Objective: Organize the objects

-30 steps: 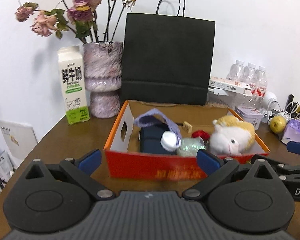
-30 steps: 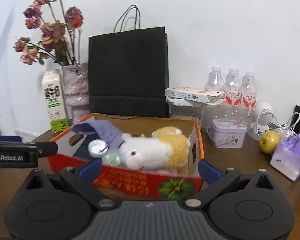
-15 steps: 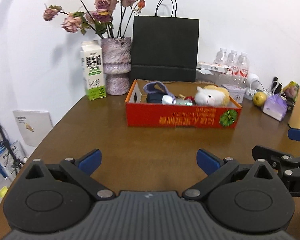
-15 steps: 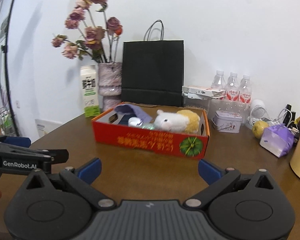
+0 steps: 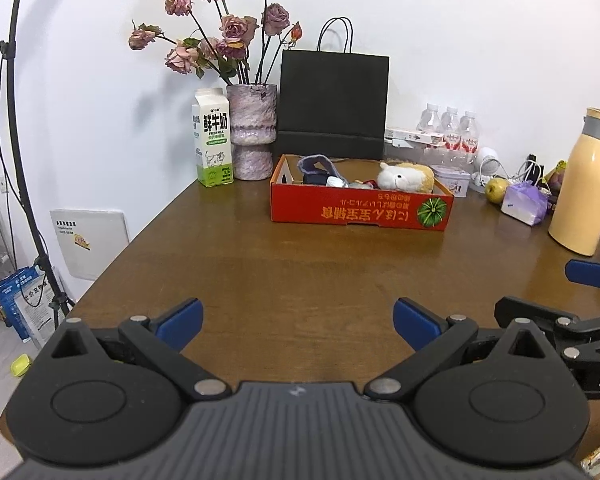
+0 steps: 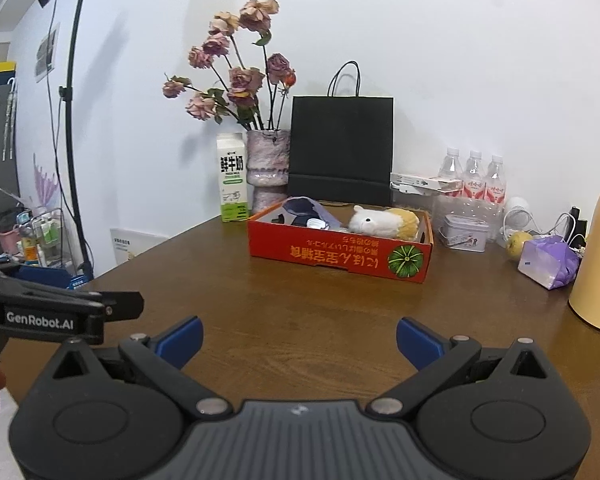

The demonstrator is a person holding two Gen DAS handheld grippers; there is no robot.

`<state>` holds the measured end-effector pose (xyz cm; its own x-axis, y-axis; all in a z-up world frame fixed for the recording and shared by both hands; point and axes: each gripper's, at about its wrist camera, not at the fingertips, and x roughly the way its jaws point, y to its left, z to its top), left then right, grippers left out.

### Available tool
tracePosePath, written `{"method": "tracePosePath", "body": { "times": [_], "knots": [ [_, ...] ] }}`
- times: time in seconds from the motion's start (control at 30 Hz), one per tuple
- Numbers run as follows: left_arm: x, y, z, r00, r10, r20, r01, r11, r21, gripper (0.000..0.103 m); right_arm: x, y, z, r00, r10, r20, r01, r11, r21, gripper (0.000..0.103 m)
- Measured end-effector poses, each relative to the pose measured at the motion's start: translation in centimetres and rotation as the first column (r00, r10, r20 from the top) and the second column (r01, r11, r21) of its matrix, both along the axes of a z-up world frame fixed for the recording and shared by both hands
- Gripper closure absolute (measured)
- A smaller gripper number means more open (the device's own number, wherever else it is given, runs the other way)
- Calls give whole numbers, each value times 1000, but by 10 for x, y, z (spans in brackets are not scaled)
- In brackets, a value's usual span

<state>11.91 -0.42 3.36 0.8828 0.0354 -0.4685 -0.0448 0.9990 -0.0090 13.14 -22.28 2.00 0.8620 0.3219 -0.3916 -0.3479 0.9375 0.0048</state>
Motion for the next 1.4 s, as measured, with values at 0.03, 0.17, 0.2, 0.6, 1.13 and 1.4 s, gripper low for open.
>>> {"method": "tracePosePath", "body": {
  "times": [0.03, 0.17, 0.2, 0.6, 1.13, 1.4],
  "knots": [
    [-3, -1, -1, 1000, -1, -2, 1, 1000, 3, 0, -4, -1, 0, 1000, 1, 1, -1, 1000, 1, 0],
    [-11, -4, -3, 1000, -5, -7, 5, 1000, 5, 0, -14, -3, 1, 1000, 0, 4, 0, 1000, 4, 0],
    [-12, -4, -3, 1000, -5, -7, 5, 1000, 5, 0, -16, -3, 1, 1000, -1, 5, 1, 1000, 4, 0],
    [-23, -5, 0, 1000, -10, 10, 10, 1000, 2, 0, -23, -6, 6, 1000, -7, 24, 7, 1000, 6, 0],
    [-25, -7, 3, 1000, -15, 12, 15, 1000, 3, 0, -25, -7, 8, 1000, -5, 28, 5, 1000, 3, 0],
    [-26, -7, 3, 1000, -15, 13, 15, 1000, 2, 0, -25, -7, 7, 1000, -5, 28, 5, 1000, 3, 0]
  ]
}}
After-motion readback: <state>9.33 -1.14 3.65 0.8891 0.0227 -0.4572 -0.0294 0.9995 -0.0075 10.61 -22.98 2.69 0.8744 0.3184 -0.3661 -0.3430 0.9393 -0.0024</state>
